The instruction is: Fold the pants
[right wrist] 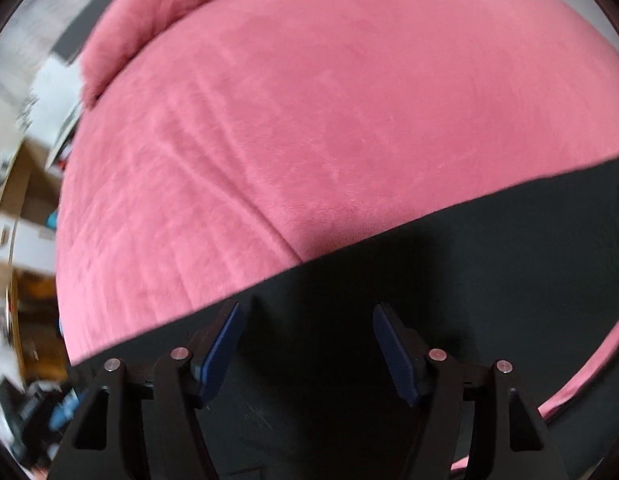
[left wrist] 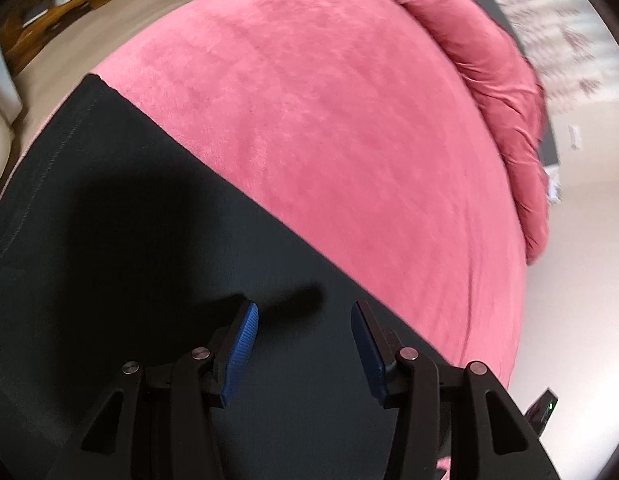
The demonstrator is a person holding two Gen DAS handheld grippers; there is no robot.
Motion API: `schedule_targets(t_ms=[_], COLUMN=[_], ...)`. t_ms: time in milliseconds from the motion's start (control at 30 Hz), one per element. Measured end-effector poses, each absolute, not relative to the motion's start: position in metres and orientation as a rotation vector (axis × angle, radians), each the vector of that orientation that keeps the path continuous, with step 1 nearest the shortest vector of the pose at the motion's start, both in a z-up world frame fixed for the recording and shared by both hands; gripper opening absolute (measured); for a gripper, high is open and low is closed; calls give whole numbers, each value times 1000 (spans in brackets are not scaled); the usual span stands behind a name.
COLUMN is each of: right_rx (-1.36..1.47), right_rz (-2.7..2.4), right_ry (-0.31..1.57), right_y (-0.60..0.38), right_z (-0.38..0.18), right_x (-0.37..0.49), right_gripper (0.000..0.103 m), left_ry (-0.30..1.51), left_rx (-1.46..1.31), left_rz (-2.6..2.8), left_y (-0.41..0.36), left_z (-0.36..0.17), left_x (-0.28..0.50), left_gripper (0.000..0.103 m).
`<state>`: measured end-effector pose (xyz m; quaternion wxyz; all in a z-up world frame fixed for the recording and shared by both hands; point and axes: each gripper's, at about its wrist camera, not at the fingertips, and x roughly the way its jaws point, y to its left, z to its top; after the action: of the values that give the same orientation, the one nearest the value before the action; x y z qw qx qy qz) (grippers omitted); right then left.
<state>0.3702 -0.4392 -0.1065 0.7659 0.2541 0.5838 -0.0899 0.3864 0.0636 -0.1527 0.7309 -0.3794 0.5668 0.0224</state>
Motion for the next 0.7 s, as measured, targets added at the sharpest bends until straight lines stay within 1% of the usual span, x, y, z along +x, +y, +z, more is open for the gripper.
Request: schedule_targets(t_ms=[67,200,267,400,467,533,567,600,633,667,700], right_rx=[607,658,657,467,379,332,319,302,286,278,273], right_rz=[-238,-309,-334,-387,-419,-417,-408,-392,-371,-352,-343], right_ry=[1290,1289,1284,1325,1306,1278,1269,1258,1245,1232,1223], right_y=[-440,-438,-436,-408,-392,-382,-381,-378,-377,-377,-375], right_z=[-114,-121,-122,-126,-127,-128,-128,-128,-126,-124,-124], right_x=[376,380,381,391,391,388,386,383,379,375,372], right_gripper=[71,81,83,83,82,81,79,75,71,60,42], left_ry=[1277,1292,1290,1337,1350,1351,1341,1332,1327,1316,1302], left_rx=[-827,-742,-740,-704,-700,-666,-642,-605,-572,-557,-559], left_rz=[102,165,187,199,211,203,192,190,201,203,198], left_y=[62,51,50,43,39,35,32,30,30,29,31], left_z=[-160,-159,-159,-163,-162,-160,-159,-159,-158,-158,-157], left_x=[397,409,412,422,426,427,424,420,416,412,407], left_gripper=[49,50,53,60,66,65,63,59,47,41,37])
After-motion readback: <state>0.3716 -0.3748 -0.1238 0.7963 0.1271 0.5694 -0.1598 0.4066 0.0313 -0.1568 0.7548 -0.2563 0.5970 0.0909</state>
